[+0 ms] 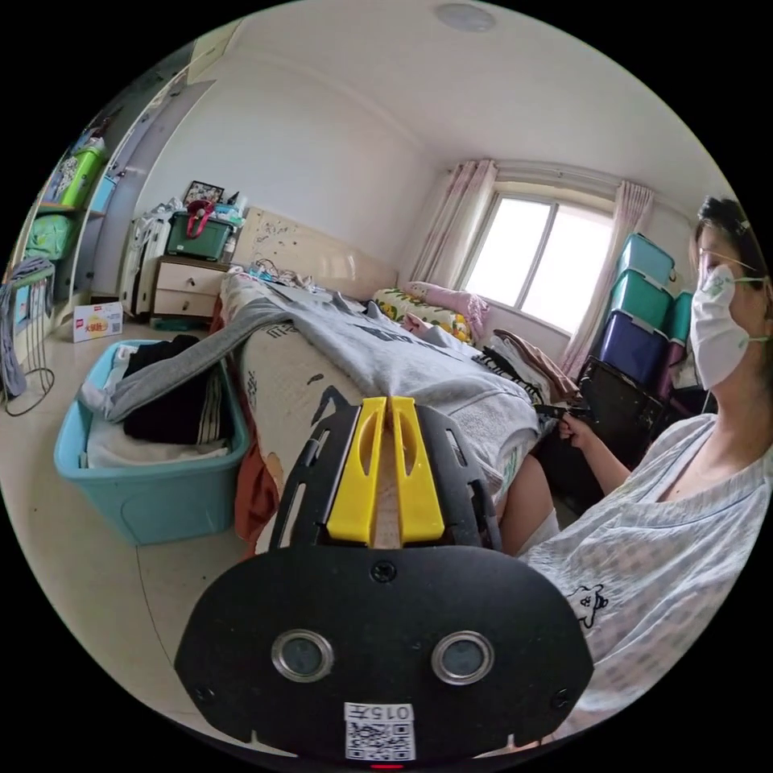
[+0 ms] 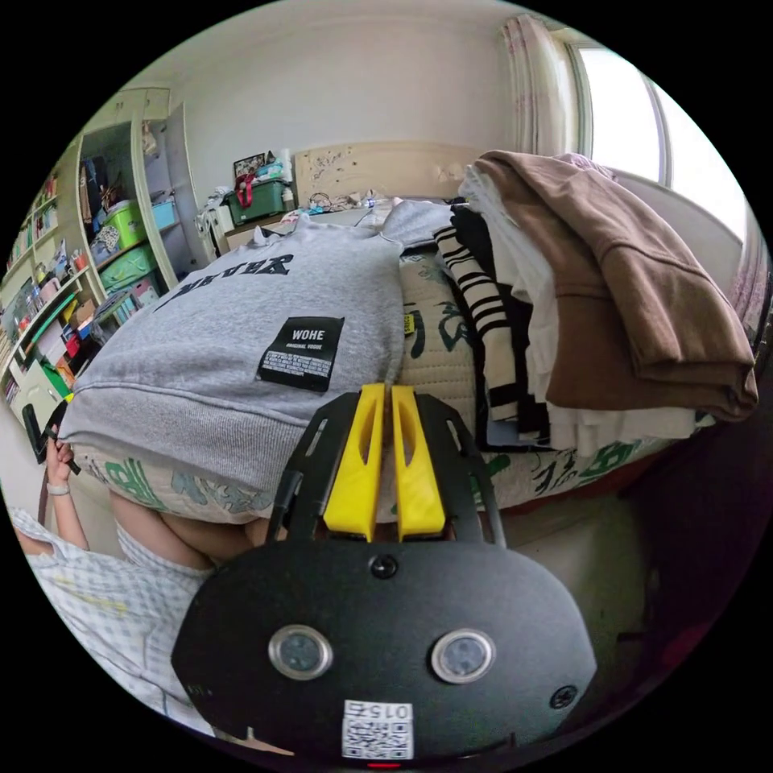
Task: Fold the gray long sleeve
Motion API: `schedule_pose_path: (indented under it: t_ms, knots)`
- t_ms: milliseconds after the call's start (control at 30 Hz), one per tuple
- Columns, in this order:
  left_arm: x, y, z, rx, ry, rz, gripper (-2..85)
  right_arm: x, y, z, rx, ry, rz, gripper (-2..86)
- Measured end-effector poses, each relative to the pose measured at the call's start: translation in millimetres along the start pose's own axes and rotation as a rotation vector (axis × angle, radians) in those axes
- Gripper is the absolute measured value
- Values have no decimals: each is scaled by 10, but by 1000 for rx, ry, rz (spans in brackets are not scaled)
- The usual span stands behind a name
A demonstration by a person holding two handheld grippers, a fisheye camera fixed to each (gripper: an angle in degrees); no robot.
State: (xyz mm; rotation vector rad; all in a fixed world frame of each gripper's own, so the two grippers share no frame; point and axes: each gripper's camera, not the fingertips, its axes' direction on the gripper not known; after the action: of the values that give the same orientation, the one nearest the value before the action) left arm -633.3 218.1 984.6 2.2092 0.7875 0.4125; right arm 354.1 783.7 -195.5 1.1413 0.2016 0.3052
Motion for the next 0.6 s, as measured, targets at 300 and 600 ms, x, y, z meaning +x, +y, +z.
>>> schedule_pose_path:
  t_ms: [300, 600]
  knots:
    - [378, -104, -243, -31, -72, 206, 4, 280, -343, -615, -59, -192, 81, 83]
    - [2148, -1202, 1732, -150, -90, 667, 54, 869, -1901, -1722, 387, -425, 139, 90]
